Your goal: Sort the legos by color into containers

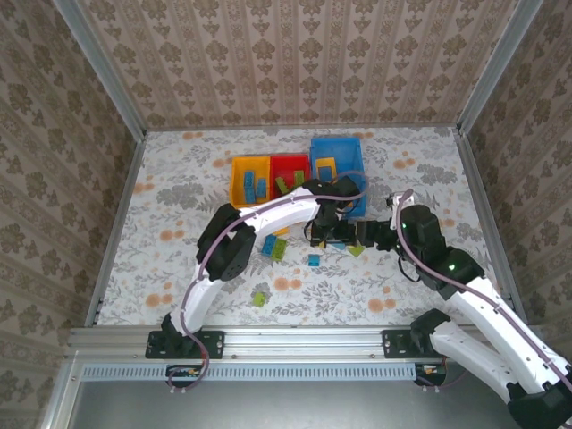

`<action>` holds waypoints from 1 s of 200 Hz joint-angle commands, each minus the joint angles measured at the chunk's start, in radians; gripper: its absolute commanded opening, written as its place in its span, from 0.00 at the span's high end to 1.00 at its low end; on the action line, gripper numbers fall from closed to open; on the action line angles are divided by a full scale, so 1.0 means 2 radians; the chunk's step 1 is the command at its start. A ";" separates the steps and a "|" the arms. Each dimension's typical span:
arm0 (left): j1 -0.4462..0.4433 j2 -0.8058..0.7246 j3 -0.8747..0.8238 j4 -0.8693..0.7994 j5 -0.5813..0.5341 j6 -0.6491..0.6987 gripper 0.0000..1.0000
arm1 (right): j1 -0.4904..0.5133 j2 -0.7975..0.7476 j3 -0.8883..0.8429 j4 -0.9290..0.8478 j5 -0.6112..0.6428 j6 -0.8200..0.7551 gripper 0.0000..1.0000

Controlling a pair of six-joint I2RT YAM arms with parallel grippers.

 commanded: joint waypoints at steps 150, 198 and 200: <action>0.001 0.046 0.025 0.021 -0.064 -0.097 0.38 | -0.003 -0.031 -0.026 -0.032 -0.006 0.018 0.14; -0.002 0.052 0.022 0.016 -0.063 -0.082 0.51 | -0.003 -0.026 -0.030 -0.024 -0.011 0.023 0.14; -0.002 0.052 0.022 0.015 -0.063 -0.081 0.52 | -0.003 -0.025 -0.030 -0.024 -0.011 0.023 0.14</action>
